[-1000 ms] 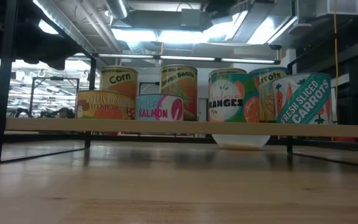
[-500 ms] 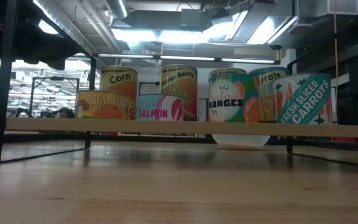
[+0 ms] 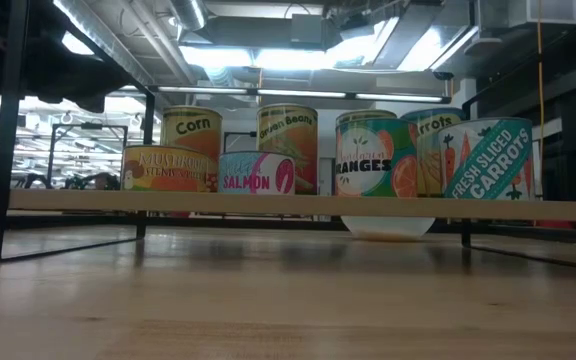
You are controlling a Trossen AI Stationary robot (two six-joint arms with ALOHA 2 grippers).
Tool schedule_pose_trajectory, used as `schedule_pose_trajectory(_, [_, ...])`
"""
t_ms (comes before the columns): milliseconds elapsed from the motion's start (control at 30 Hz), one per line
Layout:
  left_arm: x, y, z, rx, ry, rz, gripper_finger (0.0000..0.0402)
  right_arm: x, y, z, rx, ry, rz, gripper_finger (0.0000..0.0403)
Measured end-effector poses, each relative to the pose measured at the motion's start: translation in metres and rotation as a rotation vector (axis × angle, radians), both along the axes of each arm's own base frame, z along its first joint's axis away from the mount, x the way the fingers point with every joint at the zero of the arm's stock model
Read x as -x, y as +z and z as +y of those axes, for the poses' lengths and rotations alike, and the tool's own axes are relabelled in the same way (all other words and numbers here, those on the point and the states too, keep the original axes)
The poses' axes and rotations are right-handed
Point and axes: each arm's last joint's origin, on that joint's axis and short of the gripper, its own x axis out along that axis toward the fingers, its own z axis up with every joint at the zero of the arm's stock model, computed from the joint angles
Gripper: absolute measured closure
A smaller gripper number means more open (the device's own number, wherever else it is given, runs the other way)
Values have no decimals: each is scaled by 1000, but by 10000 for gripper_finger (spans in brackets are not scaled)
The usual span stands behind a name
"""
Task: Pick and place cans onto a shelf
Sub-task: Return to Home Position
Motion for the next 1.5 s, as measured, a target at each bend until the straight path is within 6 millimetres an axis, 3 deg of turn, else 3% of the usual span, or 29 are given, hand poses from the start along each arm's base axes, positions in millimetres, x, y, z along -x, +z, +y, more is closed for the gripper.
schedule_pose_trajectory(567, [0,-1,0,-7,0,7,324,56,-81,-12,-25,-261,-276,325])
schedule_pose_trajectory(1067, [0,-2,0,-7,0,25,324,96,-125,-5,-113,-325,-389,325])
schedule_pose_trajectory(1267, [0,-2,0,-2,0,25,324,104,-138,-5,-103,-372,-433,325])
schedule_pose_trajectory(1500, [0,-2,0,-2,0,25,324,98,-166,-9,-94,-455,-439,325])
